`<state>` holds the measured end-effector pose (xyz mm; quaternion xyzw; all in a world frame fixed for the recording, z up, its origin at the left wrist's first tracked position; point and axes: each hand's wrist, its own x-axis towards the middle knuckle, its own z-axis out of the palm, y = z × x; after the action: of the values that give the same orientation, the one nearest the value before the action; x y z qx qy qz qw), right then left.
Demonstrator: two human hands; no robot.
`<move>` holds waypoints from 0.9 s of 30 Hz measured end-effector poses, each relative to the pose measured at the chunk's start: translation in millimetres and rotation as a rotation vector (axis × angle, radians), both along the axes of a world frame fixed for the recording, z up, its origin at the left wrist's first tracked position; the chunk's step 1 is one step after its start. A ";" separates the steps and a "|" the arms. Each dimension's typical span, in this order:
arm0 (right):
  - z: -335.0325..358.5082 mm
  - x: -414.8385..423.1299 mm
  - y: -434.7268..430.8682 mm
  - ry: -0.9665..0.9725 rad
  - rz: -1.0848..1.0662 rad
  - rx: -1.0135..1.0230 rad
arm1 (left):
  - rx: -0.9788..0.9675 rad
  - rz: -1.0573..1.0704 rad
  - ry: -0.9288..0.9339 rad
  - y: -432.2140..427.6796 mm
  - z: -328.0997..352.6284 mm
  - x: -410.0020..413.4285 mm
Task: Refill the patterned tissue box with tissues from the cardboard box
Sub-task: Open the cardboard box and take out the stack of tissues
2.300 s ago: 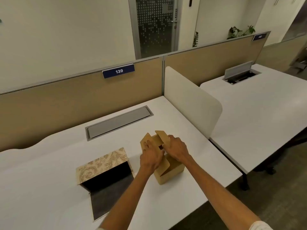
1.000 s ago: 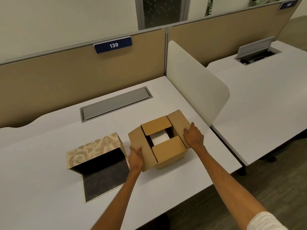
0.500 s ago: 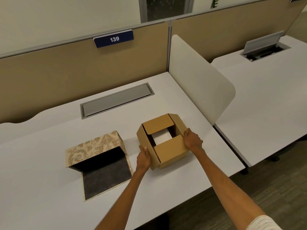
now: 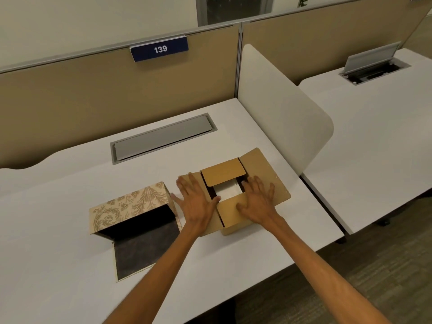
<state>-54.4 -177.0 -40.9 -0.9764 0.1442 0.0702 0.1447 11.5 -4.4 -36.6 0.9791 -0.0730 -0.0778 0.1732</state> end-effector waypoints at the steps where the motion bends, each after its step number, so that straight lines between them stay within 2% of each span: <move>1: 0.7 1.0 -0.9 0.055 0.082 -0.001 | 0.023 -0.039 -0.013 -4.4 1.5 5.1; 4: 4.5 3.1 -9.0 0.181 0.191 0.058 | 0.064 -0.138 -0.036 -16.3 3.5 24.8; 6: 8.0 2.1 -12.5 0.182 0.193 0.097 | 0.116 -0.268 -0.036 -22.2 4.5 38.9; 8: 11.9 -0.5 -14.4 0.114 0.186 0.117 | 0.056 -0.388 0.006 -24.9 6.7 52.1; 11: 19.8 -7.5 -19.3 -0.025 0.172 0.149 | -0.108 -0.386 0.022 -20.8 12.5 64.2; 15: 30.9 -24.4 -24.3 -0.200 0.179 0.168 | -0.119 -0.490 0.001 -12.0 14.5 73.4; 18: 34.5 -39.3 -20.8 -0.325 0.140 0.202 | -0.194 -0.516 -0.110 -8.1 12.9 76.3; 27: 26.9 -81.3 -8.3 -0.362 -0.017 0.427 | -0.260 -0.405 -0.433 -18.7 30.6 102.0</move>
<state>-135.8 -185.4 -14.0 -0.9191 0.1062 -0.0776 0.3714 113.4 -23.0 -6.0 0.9083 -0.3107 0.1093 0.2580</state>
